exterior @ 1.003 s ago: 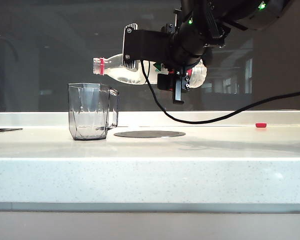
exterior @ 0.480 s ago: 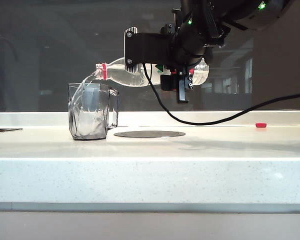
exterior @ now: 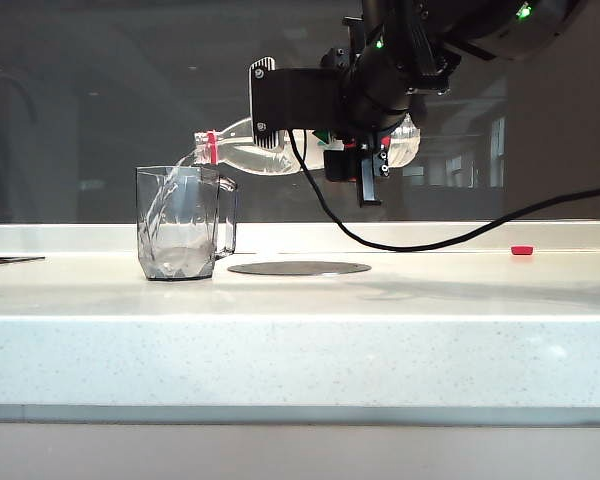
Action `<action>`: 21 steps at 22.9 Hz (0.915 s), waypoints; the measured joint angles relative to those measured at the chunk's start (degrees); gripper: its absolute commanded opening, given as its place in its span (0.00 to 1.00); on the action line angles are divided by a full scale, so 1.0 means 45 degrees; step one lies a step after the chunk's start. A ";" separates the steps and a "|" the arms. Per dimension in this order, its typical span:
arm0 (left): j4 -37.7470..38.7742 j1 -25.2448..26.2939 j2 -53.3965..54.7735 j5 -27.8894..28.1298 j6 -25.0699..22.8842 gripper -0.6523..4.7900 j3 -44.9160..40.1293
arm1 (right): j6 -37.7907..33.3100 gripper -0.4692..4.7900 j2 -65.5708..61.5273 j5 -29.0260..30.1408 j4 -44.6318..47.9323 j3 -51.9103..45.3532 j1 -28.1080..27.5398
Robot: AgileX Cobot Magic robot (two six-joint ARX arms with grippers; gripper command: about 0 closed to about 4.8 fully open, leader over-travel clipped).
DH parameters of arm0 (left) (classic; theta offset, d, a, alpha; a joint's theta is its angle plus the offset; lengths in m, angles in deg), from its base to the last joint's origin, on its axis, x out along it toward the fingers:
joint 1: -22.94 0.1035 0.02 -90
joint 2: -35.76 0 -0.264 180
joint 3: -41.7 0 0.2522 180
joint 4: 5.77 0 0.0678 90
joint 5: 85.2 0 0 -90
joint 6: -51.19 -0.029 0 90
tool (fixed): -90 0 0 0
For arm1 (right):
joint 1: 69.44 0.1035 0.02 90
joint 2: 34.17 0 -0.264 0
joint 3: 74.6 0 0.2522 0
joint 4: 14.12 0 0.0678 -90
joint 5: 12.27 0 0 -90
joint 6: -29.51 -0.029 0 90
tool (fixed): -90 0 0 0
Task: Pick up the mineral water bottle on the table and pour water into the mug until it's half full.
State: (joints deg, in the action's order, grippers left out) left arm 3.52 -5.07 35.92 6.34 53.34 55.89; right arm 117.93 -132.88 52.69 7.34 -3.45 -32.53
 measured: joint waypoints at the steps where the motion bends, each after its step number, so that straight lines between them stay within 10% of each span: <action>1: 0.0000 0.0000 0.0000 0.0000 0.0000 0.11 0.0000 | 0.0044 0.60 0.0000 -0.0015 0.0000 0.0005 0.0000; 21: -0.0005 0.0000 0.0005 0.0000 0.0000 0.11 0.0000 | 0.0835 0.60 -0.0005 -0.0432 0.0170 0.0291 0.0000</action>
State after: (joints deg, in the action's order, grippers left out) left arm 3.50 -5.07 35.94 6.34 53.34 55.89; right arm 121.69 -132.91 50.75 8.11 -2.14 -32.53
